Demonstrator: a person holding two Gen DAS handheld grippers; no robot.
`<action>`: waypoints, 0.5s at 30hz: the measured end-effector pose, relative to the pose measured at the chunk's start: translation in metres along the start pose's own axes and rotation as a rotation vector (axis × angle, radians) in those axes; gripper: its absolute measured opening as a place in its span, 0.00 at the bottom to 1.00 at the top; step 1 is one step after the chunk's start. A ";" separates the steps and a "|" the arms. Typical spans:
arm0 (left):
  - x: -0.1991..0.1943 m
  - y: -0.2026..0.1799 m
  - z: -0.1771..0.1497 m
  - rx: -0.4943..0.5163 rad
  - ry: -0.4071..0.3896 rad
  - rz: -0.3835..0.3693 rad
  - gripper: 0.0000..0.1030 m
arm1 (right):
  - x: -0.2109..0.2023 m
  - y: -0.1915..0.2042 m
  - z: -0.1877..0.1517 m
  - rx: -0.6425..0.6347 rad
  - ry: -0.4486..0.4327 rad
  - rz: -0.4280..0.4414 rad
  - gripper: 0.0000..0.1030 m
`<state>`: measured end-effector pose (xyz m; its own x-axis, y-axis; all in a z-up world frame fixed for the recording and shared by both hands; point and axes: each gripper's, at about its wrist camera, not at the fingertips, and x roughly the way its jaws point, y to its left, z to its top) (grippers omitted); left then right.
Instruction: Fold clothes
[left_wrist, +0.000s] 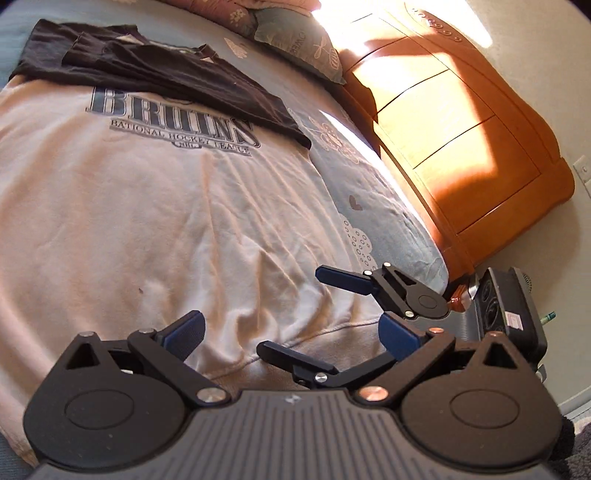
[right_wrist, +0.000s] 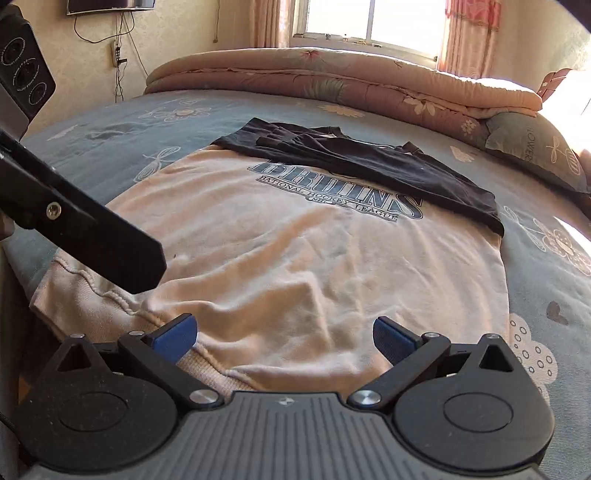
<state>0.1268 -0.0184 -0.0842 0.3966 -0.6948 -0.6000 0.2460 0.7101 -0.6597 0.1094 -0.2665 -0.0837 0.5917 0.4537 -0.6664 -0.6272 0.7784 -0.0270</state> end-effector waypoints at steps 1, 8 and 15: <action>0.002 0.004 -0.006 -0.026 0.007 -0.008 0.97 | 0.002 0.002 -0.003 -0.002 0.023 0.013 1.00; -0.013 -0.002 -0.021 -0.043 -0.009 -0.015 0.97 | -0.021 0.008 -0.038 -0.025 0.062 0.008 1.00; -0.007 -0.003 -0.008 -0.046 -0.018 -0.009 0.97 | -0.021 0.006 -0.017 0.012 -0.010 -0.027 1.00</action>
<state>0.1160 -0.0165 -0.0812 0.4100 -0.6989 -0.5860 0.2091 0.6974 -0.6855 0.0843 -0.2793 -0.0826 0.6132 0.4368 -0.6582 -0.6049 0.7955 -0.0356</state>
